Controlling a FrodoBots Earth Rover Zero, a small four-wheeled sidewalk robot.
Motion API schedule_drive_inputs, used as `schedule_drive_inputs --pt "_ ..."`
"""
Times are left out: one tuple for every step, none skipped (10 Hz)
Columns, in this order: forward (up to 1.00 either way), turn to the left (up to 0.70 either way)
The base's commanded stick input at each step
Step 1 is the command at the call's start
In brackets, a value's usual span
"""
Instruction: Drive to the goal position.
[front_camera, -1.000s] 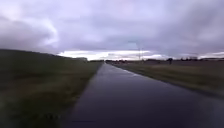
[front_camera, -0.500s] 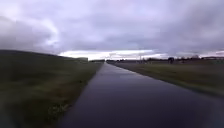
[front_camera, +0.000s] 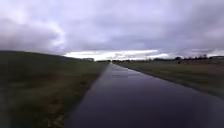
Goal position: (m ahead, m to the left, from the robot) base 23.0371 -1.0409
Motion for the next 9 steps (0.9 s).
schedule_drive_inputs --pt "0.70 0.00" --pt "0.70 0.00" --pt "0.70 0.00" --pt "0.70 0.00" --pt "0.70 0.00" --pt "0.70 0.00" --pt "0.70 0.00" --pt "0.70 0.00" --pt "0.70 0.00"
